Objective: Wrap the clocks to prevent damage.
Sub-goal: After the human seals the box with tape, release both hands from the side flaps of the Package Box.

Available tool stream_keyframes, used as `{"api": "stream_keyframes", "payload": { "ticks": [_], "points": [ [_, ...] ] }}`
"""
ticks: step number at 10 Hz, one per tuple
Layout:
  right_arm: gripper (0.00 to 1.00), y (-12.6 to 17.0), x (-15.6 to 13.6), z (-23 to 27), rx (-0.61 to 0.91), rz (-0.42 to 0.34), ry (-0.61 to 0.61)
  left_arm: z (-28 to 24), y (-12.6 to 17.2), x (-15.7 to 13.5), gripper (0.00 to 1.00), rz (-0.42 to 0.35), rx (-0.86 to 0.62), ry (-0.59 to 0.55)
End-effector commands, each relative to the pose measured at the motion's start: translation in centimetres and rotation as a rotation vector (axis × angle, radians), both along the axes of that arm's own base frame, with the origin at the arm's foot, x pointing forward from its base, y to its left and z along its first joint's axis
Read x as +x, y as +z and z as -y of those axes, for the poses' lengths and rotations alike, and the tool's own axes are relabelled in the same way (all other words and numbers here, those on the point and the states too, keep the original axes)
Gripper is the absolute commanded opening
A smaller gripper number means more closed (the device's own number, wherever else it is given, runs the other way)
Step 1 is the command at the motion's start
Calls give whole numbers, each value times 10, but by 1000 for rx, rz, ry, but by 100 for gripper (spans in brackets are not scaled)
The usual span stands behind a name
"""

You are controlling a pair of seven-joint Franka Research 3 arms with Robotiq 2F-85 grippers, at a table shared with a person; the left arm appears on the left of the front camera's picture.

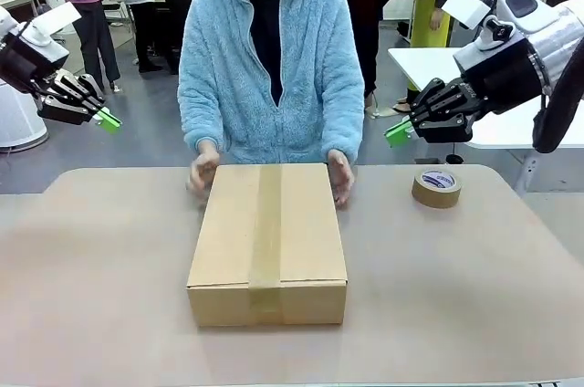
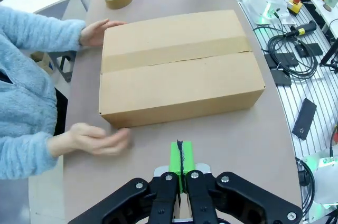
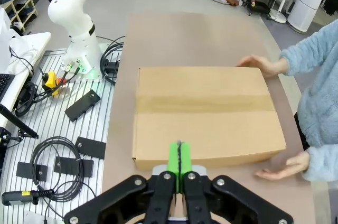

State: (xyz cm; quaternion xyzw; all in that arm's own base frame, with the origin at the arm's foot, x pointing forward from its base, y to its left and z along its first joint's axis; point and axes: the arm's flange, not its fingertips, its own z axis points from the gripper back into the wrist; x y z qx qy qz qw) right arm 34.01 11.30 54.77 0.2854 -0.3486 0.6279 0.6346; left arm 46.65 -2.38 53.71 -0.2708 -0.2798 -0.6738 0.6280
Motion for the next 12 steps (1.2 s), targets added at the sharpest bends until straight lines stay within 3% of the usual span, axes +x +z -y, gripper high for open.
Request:
{"api": "stream_keyframes", "payload": {
  "ticks": [1,4,5,6,7,8,9,12],
  "points": [
    [1,-2,3,-1,7,19,6,1,2,1,0,8,-8,-1],
    [1,0,0,0,0,0,0,0,0,0,0,0,0,0],
    [61,1,-7,0,-53,46,-17,-3,-2,-1,60,2,-10,-7],
    [61,0,-7,-2,-46,34,-27,-2,-1,2,60,-6,-17,-15],
    [100,-3,-9,-3,-52,35,-23,-2,-1,-1,100,-8,-18,-13],
    [65,-4,-10,-3,-53,31,-28,-2,-1,-3,64,-13,-20,-11],
    [100,-5,-10,-3,-49,26,-33,-2,-1,0,100,-22,-20,-17],
    [100,-8,-10,-5,-60,9,-35,-2,-7,0,100,-43,-21,-30]
  ]
}}
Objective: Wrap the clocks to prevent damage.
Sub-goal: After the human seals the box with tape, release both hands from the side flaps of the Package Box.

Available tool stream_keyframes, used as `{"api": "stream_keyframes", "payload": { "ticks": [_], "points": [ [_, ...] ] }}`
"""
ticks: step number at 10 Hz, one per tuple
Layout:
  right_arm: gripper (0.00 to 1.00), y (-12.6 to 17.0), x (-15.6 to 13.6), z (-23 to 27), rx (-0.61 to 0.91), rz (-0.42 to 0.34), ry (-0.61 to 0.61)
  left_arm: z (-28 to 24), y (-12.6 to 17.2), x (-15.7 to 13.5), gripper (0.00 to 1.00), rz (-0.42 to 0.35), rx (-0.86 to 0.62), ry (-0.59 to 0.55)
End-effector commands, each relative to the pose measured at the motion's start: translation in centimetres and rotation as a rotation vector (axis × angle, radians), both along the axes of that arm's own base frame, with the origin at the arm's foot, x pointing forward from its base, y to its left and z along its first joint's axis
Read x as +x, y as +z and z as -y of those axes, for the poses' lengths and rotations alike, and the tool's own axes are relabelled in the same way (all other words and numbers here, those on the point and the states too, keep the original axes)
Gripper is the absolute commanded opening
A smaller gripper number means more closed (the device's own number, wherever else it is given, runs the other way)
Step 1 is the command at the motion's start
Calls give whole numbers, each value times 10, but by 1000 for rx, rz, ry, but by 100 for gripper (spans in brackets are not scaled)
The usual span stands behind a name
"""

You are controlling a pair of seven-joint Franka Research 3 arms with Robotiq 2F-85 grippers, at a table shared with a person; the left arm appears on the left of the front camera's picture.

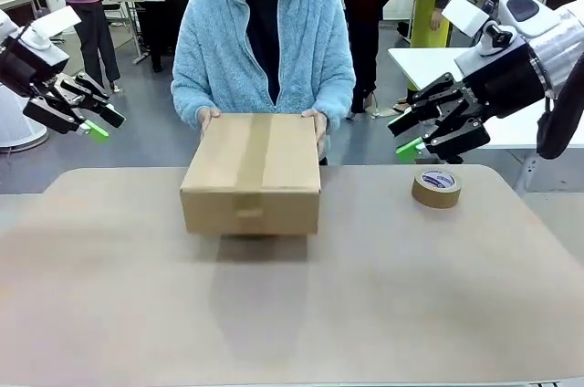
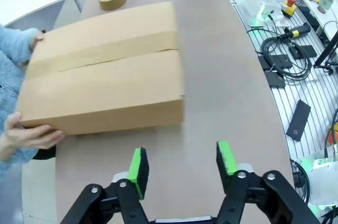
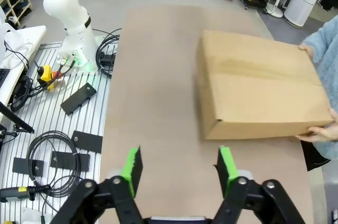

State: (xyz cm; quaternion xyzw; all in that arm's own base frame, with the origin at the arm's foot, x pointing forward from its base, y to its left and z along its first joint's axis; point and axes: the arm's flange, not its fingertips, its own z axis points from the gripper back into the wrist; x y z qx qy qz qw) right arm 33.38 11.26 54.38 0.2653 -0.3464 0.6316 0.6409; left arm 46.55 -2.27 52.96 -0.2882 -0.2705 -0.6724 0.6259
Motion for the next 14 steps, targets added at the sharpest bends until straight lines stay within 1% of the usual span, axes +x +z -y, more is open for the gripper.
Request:
{"api": "stream_keyframes", "payload": {
  "ticks": [1,5,6,7,11,12,13,14],
  "points": [
    [100,-4,-3,-6,-24,-14,-24,-1,0,2,100,-12,-9,-16],
    [100,-3,-4,-6,-26,-48,-19,0,0,3,100,-16,0,-18],
    [100,2,-8,-9,-73,-100,-4,3,5,0,100,-5,34,-19],
    [100,-1,-1,-3,1,-22,-9,0,-3,1,100,-12,-2,-5],
    [100,-1,-1,-3,1,-22,-9,0,-3,1,100,-12,-2,-5],
    [100,0,-2,0,-8,-39,-11,1,-3,1,100,-11,0,-7],
    [100,-1,17,16,66,-75,-24,-10,-6,2,100,-6,-90,21],
    [100,-4,31,35,124,-88,-11,-21,-8,1,100,-6,-186,54]
  ]
}}
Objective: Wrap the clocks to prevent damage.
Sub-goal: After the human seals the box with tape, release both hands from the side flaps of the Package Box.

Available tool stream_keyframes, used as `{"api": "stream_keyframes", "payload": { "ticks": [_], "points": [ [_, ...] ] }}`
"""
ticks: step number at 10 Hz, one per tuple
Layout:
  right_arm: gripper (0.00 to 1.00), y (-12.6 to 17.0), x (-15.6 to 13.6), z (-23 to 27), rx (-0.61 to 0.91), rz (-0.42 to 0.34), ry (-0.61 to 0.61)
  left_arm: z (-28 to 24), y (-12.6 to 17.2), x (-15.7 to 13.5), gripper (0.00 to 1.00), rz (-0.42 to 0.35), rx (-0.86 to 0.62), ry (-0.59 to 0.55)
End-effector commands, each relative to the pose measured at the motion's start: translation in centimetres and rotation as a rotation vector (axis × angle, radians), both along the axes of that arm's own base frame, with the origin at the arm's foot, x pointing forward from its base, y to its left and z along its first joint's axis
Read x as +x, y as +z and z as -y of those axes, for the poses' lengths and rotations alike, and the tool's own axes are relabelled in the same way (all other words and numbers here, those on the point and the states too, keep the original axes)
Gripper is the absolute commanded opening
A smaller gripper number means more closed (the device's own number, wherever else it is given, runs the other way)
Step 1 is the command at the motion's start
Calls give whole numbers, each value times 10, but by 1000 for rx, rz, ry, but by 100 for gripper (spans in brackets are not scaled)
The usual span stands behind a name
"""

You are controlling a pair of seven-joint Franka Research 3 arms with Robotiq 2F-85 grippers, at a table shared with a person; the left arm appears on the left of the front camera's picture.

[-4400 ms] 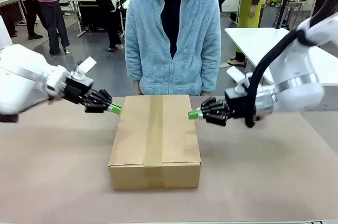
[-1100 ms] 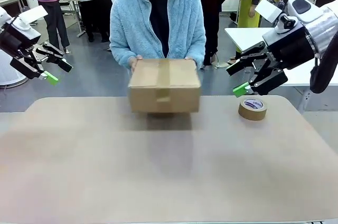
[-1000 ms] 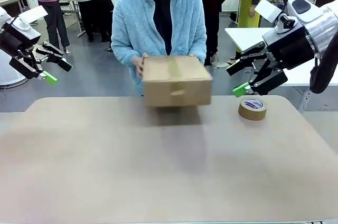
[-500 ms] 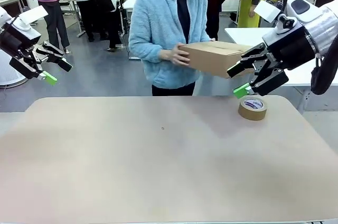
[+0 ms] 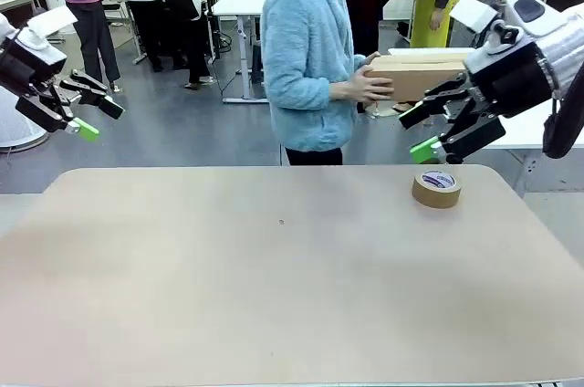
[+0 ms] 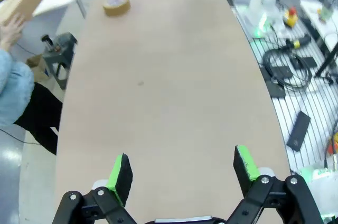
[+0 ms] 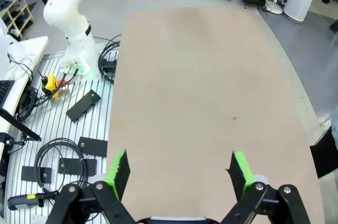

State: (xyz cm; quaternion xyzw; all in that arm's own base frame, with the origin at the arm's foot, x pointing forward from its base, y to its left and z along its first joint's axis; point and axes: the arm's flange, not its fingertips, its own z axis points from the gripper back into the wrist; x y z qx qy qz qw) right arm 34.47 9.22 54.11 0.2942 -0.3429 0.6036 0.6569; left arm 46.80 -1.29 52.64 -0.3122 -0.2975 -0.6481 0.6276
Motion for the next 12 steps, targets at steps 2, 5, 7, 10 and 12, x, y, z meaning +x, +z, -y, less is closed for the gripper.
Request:
{"api": "stream_keyframes", "payload": {
  "ticks": [2,5,7,10,12],
  "points": [
    [100,-11,34,41,193,-29,31,-32,-16,-3,100,-6,-243,38],
    [100,-38,60,87,415,-67,36,-52,-43,3,100,-53,-430,89],
    [100,-50,73,106,475,-80,7,-62,-54,5,100,-53,-473,125],
    [100,-56,68,112,464,-89,-8,-64,-58,7,100,-78,-452,137],
    [100,-56,68,112,464,-89,-8,-64,-58,7,100,-78,-452,137]
  ]
}}
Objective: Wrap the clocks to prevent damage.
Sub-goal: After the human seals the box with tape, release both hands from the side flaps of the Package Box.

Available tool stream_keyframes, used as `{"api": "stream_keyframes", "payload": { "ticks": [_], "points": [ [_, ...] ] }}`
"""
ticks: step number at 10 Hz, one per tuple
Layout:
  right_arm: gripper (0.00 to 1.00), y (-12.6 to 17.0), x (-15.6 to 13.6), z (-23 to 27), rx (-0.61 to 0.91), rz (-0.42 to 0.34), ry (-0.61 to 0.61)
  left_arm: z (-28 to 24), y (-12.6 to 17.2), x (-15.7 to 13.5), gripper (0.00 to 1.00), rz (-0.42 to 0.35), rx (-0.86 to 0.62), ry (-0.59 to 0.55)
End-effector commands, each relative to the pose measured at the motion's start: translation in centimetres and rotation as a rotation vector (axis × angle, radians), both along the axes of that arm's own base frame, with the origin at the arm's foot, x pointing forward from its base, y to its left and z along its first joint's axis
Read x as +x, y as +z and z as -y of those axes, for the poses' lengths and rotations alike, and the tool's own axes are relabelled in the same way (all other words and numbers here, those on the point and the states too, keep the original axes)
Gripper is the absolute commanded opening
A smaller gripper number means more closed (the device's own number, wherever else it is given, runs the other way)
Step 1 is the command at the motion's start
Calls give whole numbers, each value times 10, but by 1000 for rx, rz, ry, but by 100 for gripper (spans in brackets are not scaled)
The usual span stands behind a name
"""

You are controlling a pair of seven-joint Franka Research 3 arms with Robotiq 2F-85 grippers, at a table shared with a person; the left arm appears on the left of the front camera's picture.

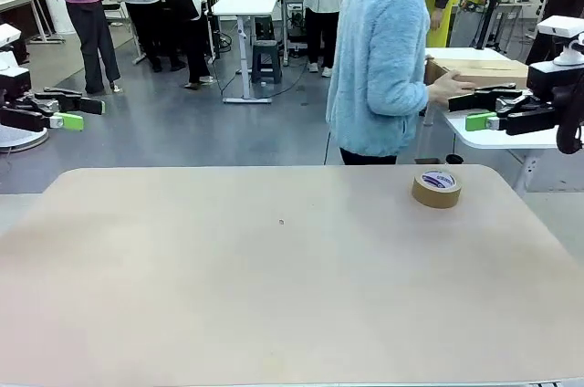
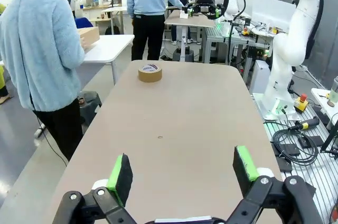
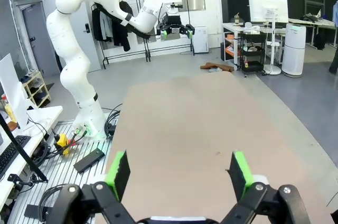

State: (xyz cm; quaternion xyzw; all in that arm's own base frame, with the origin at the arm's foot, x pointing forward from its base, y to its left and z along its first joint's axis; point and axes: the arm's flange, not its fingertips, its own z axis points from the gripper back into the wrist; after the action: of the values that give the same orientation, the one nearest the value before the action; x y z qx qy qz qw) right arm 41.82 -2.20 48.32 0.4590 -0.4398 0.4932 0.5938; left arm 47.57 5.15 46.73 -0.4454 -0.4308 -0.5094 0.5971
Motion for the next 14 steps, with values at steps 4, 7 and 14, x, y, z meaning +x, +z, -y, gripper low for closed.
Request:
{"api": "stream_keyframes", "payload": {
  "ticks": [4,7,14],
  "points": [
    [100,2,-5,-2,14,6,3,0,1,-1,100,-2,-6,-4],
    [100,2,-5,-2,14,6,3,0,1,-1,100,-2,-6,-4],
    [100,2,-5,-2,14,6,3,0,1,-1,100,-2,-6,-4]
  ]
}}
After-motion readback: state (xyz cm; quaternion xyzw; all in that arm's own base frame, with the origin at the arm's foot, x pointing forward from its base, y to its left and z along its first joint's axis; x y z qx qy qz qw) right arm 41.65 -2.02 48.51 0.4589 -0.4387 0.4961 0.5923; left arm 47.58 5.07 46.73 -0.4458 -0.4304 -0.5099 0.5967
